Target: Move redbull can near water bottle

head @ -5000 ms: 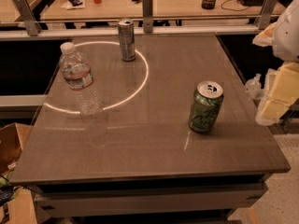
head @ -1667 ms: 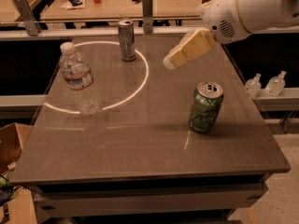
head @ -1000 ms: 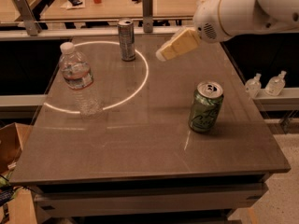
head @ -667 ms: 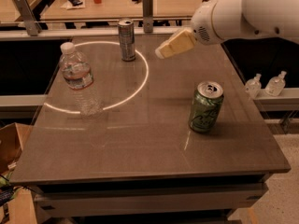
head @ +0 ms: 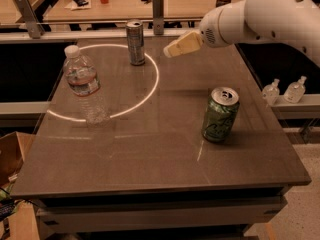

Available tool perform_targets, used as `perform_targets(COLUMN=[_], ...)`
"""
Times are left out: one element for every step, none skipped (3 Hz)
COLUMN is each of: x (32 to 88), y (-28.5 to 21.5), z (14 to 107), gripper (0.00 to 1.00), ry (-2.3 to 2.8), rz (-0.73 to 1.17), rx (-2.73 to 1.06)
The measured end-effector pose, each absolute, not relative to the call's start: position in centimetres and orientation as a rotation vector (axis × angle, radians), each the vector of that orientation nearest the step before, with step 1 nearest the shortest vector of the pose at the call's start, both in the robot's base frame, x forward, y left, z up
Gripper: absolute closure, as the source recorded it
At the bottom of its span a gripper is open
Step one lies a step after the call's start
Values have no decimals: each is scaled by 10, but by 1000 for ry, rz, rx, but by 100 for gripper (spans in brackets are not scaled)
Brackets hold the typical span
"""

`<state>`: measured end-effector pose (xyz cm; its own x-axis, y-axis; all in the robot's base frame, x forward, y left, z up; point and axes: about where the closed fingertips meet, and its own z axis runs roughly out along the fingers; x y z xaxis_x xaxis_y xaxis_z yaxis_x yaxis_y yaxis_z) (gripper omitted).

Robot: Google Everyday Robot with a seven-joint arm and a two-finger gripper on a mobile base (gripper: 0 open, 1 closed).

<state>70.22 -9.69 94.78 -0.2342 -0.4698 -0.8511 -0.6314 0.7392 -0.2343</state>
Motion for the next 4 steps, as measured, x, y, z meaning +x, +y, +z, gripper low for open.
perform_targets(x=[727, 746, 757, 768], y=[-86, -70, -53, -38], z=[929, 914, 906, 895], gripper=[0, 0, 0, 0], ry=[1907, 1919, 1907, 1835], rz=[265, 319, 352, 404], rx=[-873, -916, -962, -979])
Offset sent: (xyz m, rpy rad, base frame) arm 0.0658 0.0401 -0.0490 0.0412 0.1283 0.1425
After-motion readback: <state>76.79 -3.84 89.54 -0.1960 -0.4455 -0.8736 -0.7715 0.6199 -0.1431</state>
